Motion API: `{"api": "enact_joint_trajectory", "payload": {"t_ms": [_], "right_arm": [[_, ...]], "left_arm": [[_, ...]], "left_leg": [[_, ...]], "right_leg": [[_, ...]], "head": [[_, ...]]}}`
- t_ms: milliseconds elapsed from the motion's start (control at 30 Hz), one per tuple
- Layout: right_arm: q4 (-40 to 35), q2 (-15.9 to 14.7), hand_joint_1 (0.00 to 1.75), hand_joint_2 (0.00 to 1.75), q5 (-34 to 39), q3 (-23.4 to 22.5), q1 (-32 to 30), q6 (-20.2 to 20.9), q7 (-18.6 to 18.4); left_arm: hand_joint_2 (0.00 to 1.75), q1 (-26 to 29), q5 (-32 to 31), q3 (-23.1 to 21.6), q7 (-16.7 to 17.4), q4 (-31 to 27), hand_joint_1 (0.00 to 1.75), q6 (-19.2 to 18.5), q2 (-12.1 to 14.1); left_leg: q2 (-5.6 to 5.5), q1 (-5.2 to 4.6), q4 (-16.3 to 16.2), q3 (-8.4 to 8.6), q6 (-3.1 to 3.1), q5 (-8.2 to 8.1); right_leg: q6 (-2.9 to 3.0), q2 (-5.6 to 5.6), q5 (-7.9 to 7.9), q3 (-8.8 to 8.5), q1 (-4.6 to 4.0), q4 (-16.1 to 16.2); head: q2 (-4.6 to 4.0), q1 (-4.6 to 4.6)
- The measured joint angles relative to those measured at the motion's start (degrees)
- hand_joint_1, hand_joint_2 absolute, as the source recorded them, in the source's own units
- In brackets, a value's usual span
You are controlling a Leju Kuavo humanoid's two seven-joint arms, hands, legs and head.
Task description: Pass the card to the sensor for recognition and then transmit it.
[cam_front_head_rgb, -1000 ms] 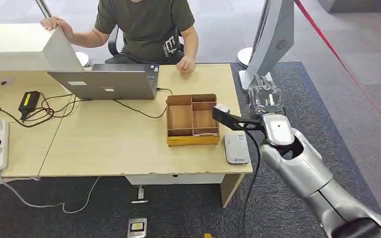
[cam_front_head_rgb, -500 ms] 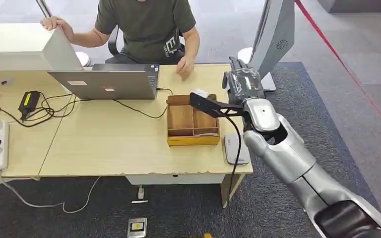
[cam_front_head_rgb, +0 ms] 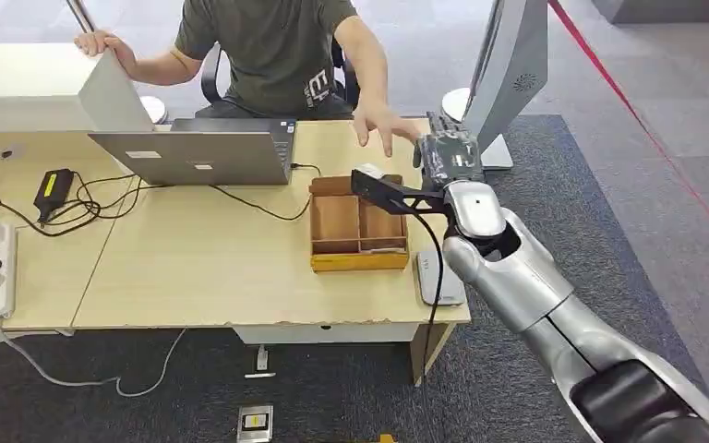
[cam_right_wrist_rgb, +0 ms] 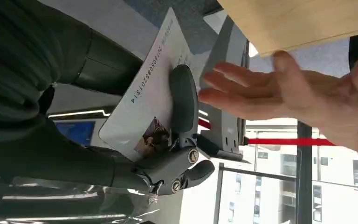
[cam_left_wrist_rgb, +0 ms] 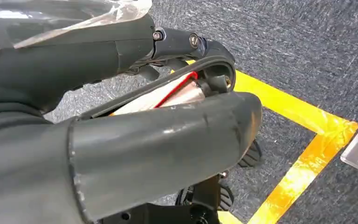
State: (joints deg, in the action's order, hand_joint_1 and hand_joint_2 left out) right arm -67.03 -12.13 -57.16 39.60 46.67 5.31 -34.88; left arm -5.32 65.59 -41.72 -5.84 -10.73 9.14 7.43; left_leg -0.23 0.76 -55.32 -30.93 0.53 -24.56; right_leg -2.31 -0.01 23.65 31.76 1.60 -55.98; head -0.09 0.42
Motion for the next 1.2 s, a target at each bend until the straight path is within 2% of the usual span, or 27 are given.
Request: {"api": "enact_joint_trajectory", "payload": {"t_ms": [167, 367, 600, 633, 667, 700, 900, 1200], "right_arm": [[1.53, 1.18, 1.75, 1.75, -0.57, 0.0, 0.13, -0.72, -2.03], [3.28, 2.77, 1.75, 1.75, -0.48, 0.0, 0.2, -1.27, -2.4], [3.34, 2.8, 1.75, 1.75, 0.02, -0.28, -0.2, -0.35, -3.89], [3.1, 2.69, 1.12, 1.75, 0.07, -0.33, -0.4, -0.05, -4.02], [2.82, 2.6, 0.0, 1.75, 0.07, -0.35, -0.65, 0.02, -4.13], [2.71, 2.56, 0.0, 0.0, 0.09, -0.37, -0.83, 0.04, -4.24], [1.68, 2.47, 0.0, 0.0, -1.29, -0.39, -1.84, -1.2, -3.32], [0.48, 2.29, 0.0, 0.0, -3.12, -1.0, -2.45, 0.04, -3.32]], "left_arm": [[0.0, 0.0, 0.46, 0.0, 0.24, 0.0, 0.0, 1.0, 0.02], [0.0, 0.01, 0.42, 0.0, 0.61, 0.0, 0.0, 0.98, 0.02], [0.0, 0.02, -0.68, -0.04, 1.9, 0.0, 0.0, 0.66, 0.02], [0.0, 0.02, -0.68, -0.07, 2.01, 0.0, 0.0, 0.68, 0.02], [0.0, 0.04, -0.68, -0.07, 2.05, 0.0, 0.0, 0.68, 0.02], [0.0, 0.06, -0.68, -0.07, 2.05, 0.0, 0.0, 0.68, 0.02], [0.0, 0.04, -0.42, -0.09, 1.68, 0.0, 0.0, 0.68, 0.02], [0.0, 0.06, -0.28, -0.11, 1.75, 0.0, 0.0, 1.0, 0.0]], "left_leg": [[0.0, 0.0, 0.0, 0.0, 0.0, 0.0], [0.0, 0.01, 0.0, 0.01, 0.0, 0.0], [0.0, 0.0, -0.01, 0.02, 0.0, 0.0], [0.0, 0.0, -0.01, 0.02, 0.0, 0.0], [0.0, 0.0, -0.01, 0.02, 0.0, 0.0], [0.01, 0.0, -0.01, 0.02, 0.0, 0.0], [0.02, 0.0, -0.01, 0.03, 0.0, 0.0], [0.03, 0.0, -0.01, 0.03, 0.01, 0.02]], "right_leg": [[0.0, 0.0, 0.0, 0.0, 0.0, 0.0], [0.0, 0.0, 0.0, 0.01, -0.01, 0.0], [0.0, 0.0, 0.0, 0.01, 0.0, 0.01], [0.0, 0.0, 0.0, 0.01, 0.0, 0.01], [0.0, 0.0, 0.0, 0.01, 0.0, 0.01], [0.0, 0.0, 0.0, 0.01, 0.0, 0.01], [0.0, 0.01, 0.0, 0.03, 0.0, 0.0], [0.01, 0.01, -0.01, 0.02, 0.0, 0.0]], "head": [[0.02, 0.0], [0.0, 0.0], [0.0, 0.0], [0.0, 0.0], [0.0, 0.0], [0.0, 0.0], [0.0, -0.02], [0.0, 0.0]]}}
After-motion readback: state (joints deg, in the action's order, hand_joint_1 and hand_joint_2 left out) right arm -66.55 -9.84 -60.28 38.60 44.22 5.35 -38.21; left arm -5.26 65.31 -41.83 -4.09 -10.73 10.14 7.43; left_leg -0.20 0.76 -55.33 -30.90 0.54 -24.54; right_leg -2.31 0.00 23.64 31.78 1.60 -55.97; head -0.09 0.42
